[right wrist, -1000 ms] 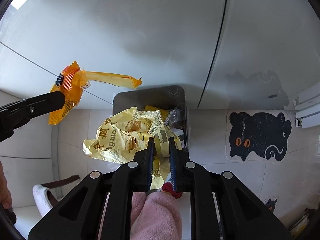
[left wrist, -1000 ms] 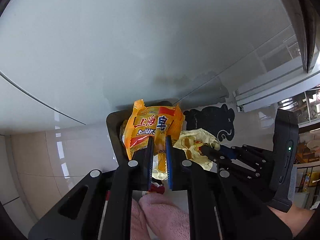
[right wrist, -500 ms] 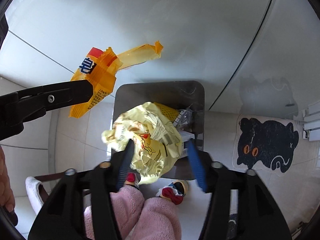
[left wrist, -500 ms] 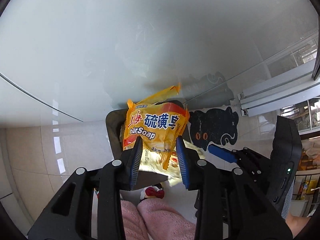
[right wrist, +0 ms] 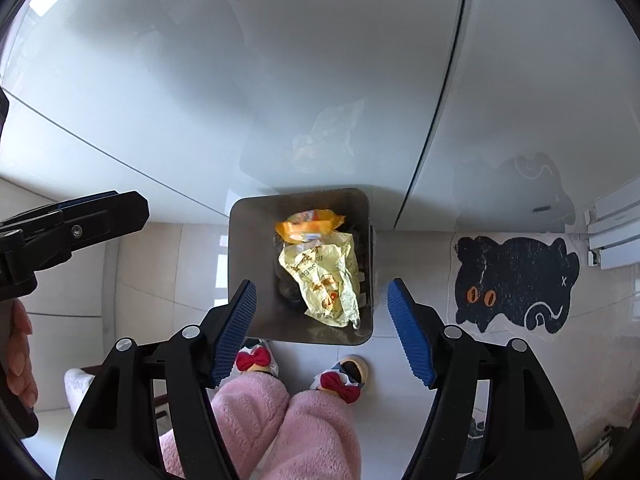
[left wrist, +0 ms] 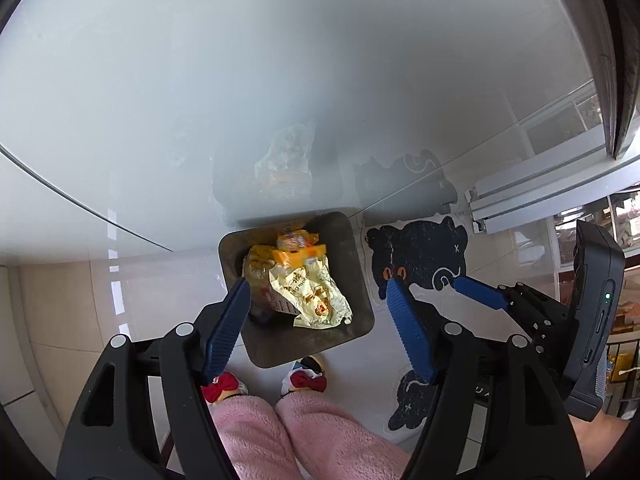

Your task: Collect trash

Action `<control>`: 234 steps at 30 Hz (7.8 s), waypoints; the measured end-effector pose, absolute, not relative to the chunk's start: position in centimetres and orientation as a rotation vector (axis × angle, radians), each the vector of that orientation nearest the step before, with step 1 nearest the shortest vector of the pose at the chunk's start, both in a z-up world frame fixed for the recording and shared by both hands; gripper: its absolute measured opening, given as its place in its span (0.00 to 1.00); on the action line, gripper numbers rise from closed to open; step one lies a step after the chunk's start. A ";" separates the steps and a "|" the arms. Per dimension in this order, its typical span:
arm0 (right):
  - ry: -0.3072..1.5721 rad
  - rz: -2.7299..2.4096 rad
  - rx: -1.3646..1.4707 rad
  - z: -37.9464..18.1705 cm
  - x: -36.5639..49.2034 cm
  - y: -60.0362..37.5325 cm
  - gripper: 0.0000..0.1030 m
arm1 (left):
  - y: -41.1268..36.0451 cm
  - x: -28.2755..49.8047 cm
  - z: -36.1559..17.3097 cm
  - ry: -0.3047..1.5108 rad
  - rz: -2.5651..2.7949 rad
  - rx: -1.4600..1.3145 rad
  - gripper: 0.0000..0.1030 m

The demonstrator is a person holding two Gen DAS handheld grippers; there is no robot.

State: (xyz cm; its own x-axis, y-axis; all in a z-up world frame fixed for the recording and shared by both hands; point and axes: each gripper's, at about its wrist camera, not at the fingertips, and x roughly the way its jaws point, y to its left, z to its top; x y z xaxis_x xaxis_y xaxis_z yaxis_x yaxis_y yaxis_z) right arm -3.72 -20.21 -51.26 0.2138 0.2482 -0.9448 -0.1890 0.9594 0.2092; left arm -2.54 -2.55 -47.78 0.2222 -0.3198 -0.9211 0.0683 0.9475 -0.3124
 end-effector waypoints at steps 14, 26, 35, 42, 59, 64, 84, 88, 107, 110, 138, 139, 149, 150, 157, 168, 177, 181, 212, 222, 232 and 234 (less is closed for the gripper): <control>1.106 0.276 0.118 -36.1 -4.2 -23.5 0.74 | 0.5 -4.5 -33.5 1.137 -0.287 -0.177 0.79; 0.875 0.259 0.201 -24.6 -2.3 -25.3 0.82 | 2.3 -3.1 -23.4 0.939 -0.317 -0.166 0.86; 0.795 0.277 0.158 -18.1 6.3 -23.0 0.93 | 2.0 3.7 -19.7 0.874 -0.318 -0.110 0.87; 0.799 0.303 0.078 -17.2 13.7 -19.8 0.93 | 1.3 10.3 -18.9 0.849 -0.325 -0.065 0.87; 0.960 0.315 0.031 -22.3 23.8 -15.9 0.92 | 0.1 19.4 -23.9 0.944 -0.345 -0.065 0.84; 0.989 0.322 0.039 -23.0 24.6 -15.5 0.92 | -0.4 20.1 -24.5 0.942 -0.381 -0.028 0.68; 0.888 0.342 0.078 -19.5 21.2 -17.4 0.70 | 1.1 17.4 -21.1 0.856 -0.371 -0.021 0.04; 0.848 0.357 0.097 -16.9 18.1 -18.7 0.70 | 1.6 14.7 -18.2 0.819 -0.378 -0.033 0.04; 0.784 0.418 0.127 -13.2 -0.6 -23.5 0.71 | -0.6 -2.6 -11.9 0.759 -0.424 -0.031 0.04; 0.818 0.424 0.150 -14.6 -3.0 -23.8 0.71 | -0.8 -4.8 -13.2 0.789 -0.417 -0.025 0.04; 1.367 0.379 0.098 -48.7 -6.4 -20.4 0.71 | -2.6 -6.7 -46.0 1.351 -0.346 -0.133 0.04; 1.374 0.381 0.089 -49.8 -6.2 -20.2 0.71 | -2.6 -6.3 -46.9 1.361 -0.347 -0.144 0.04; 1.385 0.413 0.001 -57.7 -5.1 -17.8 0.71 | -1.5 -3.2 -53.1 1.426 -0.369 -0.230 0.04; 1.384 0.419 -0.010 -58.3 -5.2 -17.5 0.71 | -1.7 -3.2 -53.5 1.425 -0.368 -0.227 0.04; 1.359 0.446 -0.044 -60.4 -5.4 -15.5 0.71 | -2.5 -2.8 -55.3 1.425 -0.374 -0.207 0.04; 1.355 0.413 -0.047 -59.6 -4.8 -15.8 0.82 | -2.4 -2.3 -54.3 1.395 -0.362 -0.199 0.46; 1.285 0.367 -0.032 -51.3 -4.9 -17.7 0.97 | -2.1 -2.6 -45.9 1.284 -0.333 -0.159 0.81; 1.226 0.350 -0.020 -45.5 -5.0 -18.2 0.97 | -1.9 -3.0 -40.2 1.215 -0.314 -0.125 0.92; 0.823 0.242 0.045 -9.9 -5.0 -19.2 0.97 | 2.7 -6.9 -6.6 0.755 -0.075 -0.048 0.92; 0.774 0.188 0.012 -5.9 -6.3 -18.5 0.97 | 4.3 -7.7 -3.4 0.733 -0.008 -0.058 0.92; 0.705 0.176 0.018 -3.8 -6.7 -18.4 0.97 | 5.6 -8.3 -1.0 0.633 0.075 -0.072 0.92; 0.705 0.181 0.021 -3.6 -6.6 -18.3 0.97 | 5.6 -8.4 -0.5 0.618 0.073 -0.071 0.92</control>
State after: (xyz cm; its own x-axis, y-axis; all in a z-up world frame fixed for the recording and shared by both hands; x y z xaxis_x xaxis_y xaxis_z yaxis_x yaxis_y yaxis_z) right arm -6.61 -18.32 -3.59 0.7468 0.1723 -0.6423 -0.1580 0.9842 0.0803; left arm -8.42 5.63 -0.48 0.8124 0.0474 -0.5811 -0.0897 0.9950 -0.0442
